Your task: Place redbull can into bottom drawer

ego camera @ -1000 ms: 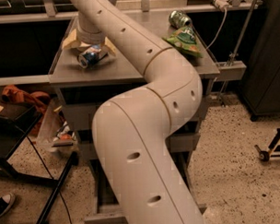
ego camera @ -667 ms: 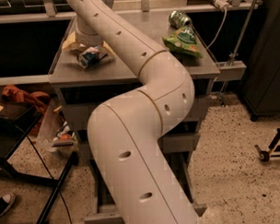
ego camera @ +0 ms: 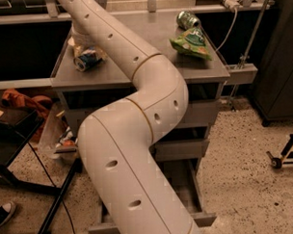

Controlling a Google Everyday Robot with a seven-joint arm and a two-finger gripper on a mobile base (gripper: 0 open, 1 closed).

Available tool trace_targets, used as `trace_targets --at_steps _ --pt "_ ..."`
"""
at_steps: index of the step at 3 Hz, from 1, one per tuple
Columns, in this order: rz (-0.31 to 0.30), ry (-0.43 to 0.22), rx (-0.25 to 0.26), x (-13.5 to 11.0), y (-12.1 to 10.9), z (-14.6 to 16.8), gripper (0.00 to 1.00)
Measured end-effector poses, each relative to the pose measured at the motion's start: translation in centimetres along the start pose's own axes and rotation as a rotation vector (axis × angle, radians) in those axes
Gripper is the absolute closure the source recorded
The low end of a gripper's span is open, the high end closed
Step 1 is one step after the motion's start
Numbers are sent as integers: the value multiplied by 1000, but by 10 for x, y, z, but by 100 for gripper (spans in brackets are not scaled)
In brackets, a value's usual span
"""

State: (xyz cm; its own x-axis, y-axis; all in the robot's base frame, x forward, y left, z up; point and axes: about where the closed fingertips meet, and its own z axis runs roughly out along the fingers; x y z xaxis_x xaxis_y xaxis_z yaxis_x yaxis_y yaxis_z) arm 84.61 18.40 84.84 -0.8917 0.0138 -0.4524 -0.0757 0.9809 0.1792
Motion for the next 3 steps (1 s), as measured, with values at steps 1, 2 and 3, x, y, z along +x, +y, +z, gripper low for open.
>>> trace_targets --at_steps 1,2,3 --pt "3 -14 46 -4 -5 -5 66" --pt "17 -12 86 -4 -16 -10 89" --pt "35 -9 106 -5 -31 -20 100"
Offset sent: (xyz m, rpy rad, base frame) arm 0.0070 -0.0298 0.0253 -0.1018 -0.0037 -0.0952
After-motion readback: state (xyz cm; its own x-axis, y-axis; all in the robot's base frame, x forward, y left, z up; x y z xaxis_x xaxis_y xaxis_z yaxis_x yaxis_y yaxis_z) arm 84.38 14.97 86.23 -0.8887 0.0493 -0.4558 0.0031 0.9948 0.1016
